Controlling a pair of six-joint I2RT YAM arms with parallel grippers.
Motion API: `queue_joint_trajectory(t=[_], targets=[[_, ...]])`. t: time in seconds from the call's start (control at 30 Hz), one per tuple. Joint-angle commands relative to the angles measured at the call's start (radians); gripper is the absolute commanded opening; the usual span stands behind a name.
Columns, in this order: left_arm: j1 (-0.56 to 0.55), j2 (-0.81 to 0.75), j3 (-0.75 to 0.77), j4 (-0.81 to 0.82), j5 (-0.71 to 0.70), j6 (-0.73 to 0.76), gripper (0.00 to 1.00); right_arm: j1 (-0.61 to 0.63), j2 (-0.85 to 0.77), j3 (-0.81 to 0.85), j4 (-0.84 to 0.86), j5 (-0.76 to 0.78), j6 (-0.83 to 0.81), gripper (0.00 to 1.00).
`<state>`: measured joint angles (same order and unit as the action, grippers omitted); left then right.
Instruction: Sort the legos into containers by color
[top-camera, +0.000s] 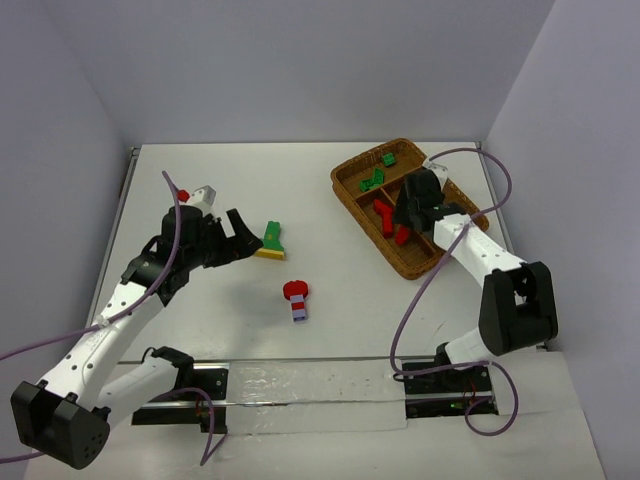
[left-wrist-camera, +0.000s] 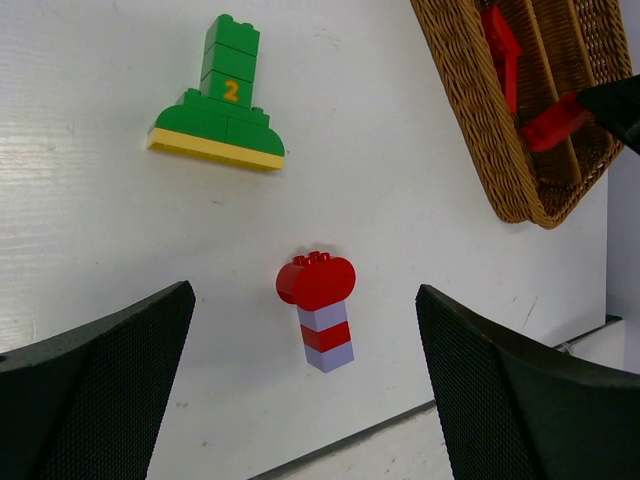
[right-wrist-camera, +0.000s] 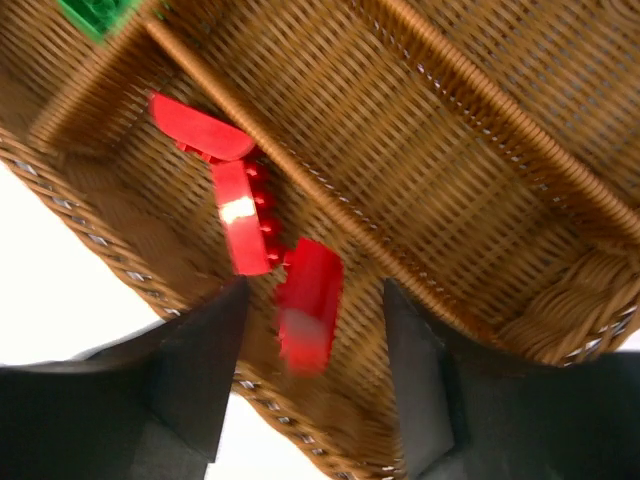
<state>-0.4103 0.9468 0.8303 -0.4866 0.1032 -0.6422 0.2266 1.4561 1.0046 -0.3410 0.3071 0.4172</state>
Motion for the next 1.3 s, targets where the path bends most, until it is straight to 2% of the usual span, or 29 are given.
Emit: queue_joint_trajectory(t=[0.0,0.17,0.3,0.37,0.4,0.43,0.5,0.57,0.7,0.8,0.9,1.1,1.27], targets=[[0.004,0.004,0.023,0.014,-0.032,0.015,0.99,-0.005,0.014,0.012,0.017,0.017,-0.021,0.69],[0.004,0.021,0.031,0.001,-0.059,0.014,0.99,-0.001,-0.028,0.036,0.004,-0.037,-0.039,0.69],[0.004,0.045,0.028,0.005,-0.097,-0.005,0.98,0.074,-0.041,0.080,-0.033,-0.222,-0.091,0.68],[0.004,0.057,0.020,0.005,-0.135,-0.028,0.98,0.162,-0.029,0.094,-0.062,-0.245,-0.106,0.68],[0.004,0.067,0.010,0.005,-0.148,-0.048,0.98,0.251,-0.028,0.093,-0.066,-0.240,-0.106,0.68],[0.004,0.068,0.005,0.006,-0.157,-0.051,0.98,0.266,-0.026,0.087,-0.062,-0.234,-0.104,0.68],[0.004,0.078,-0.006,0.015,-0.175,-0.090,0.98,0.436,-0.028,0.052,-0.037,-0.241,-0.053,0.68],[0.004,0.071,-0.006,0.007,-0.198,-0.121,0.98,0.538,-0.037,0.015,0.000,-0.245,0.006,0.69],[0.004,0.038,0.006,-0.019,-0.307,-0.163,0.97,0.713,-0.048,-0.062,0.080,-0.179,0.114,0.79],[0.004,0.025,0.016,-0.031,-0.346,-0.182,0.98,0.796,-0.018,-0.074,0.085,-0.136,0.159,0.86],[0.004,0.026,0.023,-0.032,-0.352,-0.187,0.97,0.839,0.078,-0.036,0.062,-0.164,0.151,0.90],[0.004,0.029,0.029,-0.041,-0.341,-0.192,0.97,0.903,0.180,0.028,0.046,-0.146,0.129,0.89],[0.004,0.007,0.013,-0.040,-0.341,-0.197,0.97,0.921,0.259,0.084,-0.001,-0.112,0.137,0.76]])
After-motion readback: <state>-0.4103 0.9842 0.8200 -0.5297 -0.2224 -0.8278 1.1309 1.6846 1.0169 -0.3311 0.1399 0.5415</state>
